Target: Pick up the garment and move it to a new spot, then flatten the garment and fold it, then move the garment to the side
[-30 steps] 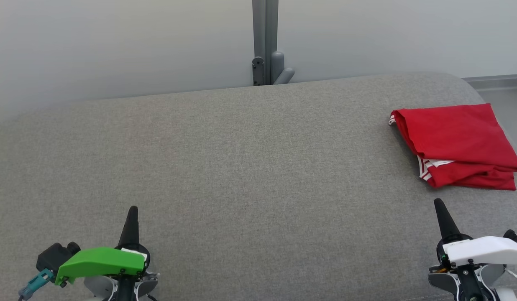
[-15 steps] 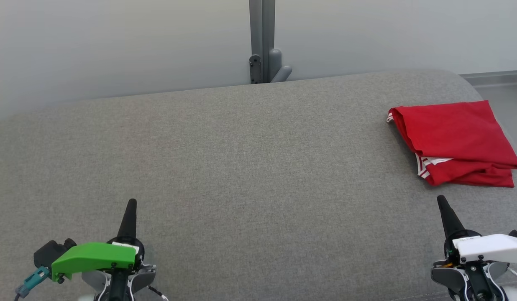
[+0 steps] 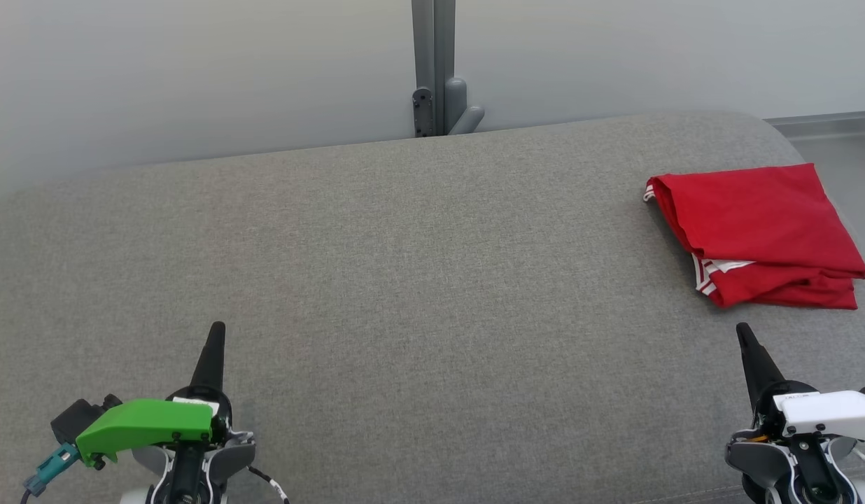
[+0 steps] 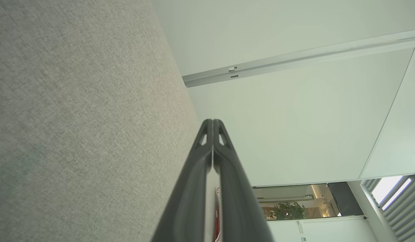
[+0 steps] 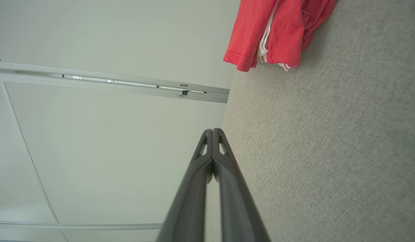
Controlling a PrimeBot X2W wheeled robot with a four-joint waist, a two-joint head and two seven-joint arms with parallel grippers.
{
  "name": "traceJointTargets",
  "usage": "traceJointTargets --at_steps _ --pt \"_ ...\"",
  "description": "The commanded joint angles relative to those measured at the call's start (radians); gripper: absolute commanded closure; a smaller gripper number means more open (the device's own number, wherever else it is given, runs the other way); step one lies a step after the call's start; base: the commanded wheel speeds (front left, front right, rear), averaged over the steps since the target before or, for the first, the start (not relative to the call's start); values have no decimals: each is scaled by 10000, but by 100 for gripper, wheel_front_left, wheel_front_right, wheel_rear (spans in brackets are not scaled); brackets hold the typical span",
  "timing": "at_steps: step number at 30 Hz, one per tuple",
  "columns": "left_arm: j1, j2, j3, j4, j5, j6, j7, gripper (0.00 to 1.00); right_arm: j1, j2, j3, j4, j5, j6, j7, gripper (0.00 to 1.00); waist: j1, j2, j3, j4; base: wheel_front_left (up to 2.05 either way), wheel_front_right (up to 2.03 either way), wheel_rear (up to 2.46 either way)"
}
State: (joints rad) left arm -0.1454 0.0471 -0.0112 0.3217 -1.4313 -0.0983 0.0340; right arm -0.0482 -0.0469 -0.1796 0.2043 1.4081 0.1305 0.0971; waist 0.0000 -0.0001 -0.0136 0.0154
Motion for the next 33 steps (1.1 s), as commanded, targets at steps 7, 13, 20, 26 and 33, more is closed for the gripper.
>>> traceJointTargets --at_steps 7,13,20,26,33 --pt "-287 49 113 -67 -686 -181 185 100 -207 -52 -155 4 736 5 199 100 0 0 42 -46 0 0 0" --pt "-342 51 159 -71 -1068 -223 270 100 -222 -53 -214 15 1100 4 288 100 0 0 68 -74 0 0 0" --pt "-417 53 217 -71 -1517 -286 375 100 -253 -54 -301 29 1597 4 419 100 0 1 104 -114 0 0 0" --pt "-446 54 260 -68 -1892 -355 476 100 -246 -53 -369 41 1982 4 508 100 0 1 134 -148 0 0 0" --pt "-462 55 264 -69 -1947 -365 490 100 -249 -54 -378 42 2037 4 529 100 0 1 142 -156 0 0 0"
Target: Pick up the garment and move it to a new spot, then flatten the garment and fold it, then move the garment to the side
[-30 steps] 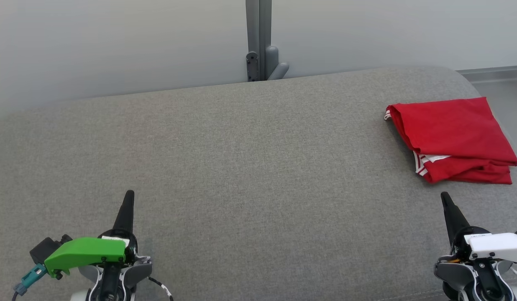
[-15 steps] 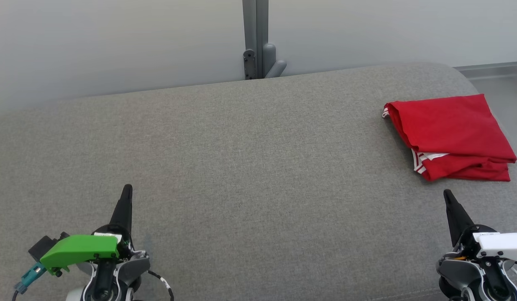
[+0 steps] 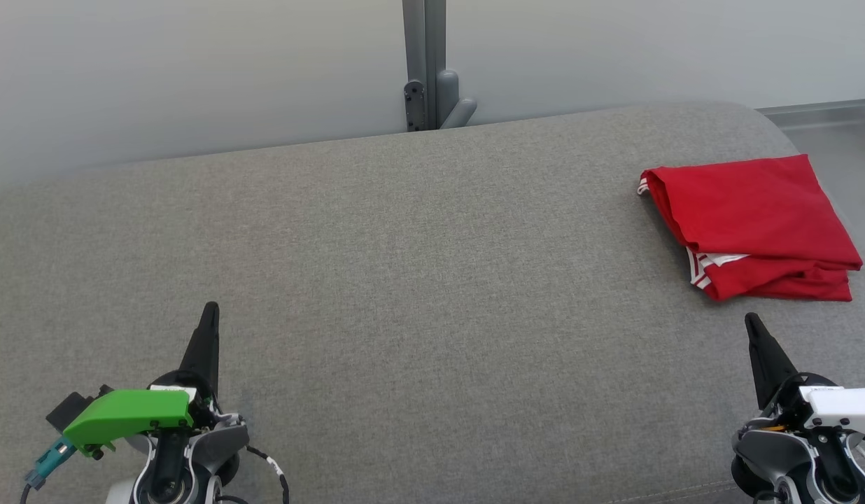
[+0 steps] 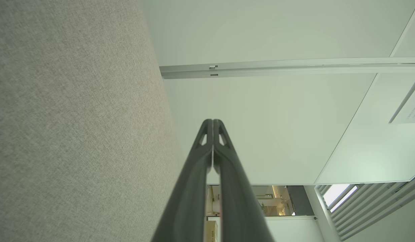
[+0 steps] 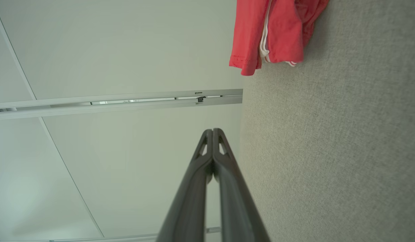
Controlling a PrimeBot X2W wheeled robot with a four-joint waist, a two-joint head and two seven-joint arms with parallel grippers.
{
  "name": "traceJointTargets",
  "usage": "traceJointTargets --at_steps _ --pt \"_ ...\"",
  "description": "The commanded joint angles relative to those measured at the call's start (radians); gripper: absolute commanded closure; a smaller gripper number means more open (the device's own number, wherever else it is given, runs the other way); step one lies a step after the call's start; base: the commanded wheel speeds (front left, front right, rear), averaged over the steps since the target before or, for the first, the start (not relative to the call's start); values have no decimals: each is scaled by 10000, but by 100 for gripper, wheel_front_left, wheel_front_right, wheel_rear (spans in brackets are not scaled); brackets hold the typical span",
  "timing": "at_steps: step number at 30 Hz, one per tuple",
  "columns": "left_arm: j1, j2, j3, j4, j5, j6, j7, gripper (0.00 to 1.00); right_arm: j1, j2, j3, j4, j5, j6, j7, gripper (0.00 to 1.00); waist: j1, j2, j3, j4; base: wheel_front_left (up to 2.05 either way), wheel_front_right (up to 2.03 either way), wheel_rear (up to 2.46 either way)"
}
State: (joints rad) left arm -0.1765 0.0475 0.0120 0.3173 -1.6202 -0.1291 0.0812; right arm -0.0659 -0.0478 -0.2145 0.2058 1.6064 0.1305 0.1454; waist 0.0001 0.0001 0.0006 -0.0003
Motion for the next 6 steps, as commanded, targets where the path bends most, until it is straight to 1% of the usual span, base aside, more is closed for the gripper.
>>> traceJointTargets --at_steps 1,6 --pt "-152 51 32 -25 -58 -56 19 100 -72 -44 -29 27 55 4 46 100 -1 -1 0 1 0 0 0" --pt "-151 51 31 -26 -58 -56 18 100 -71 -44 -29 27 55 4 46 100 -1 -1 0 1 0 0 0"
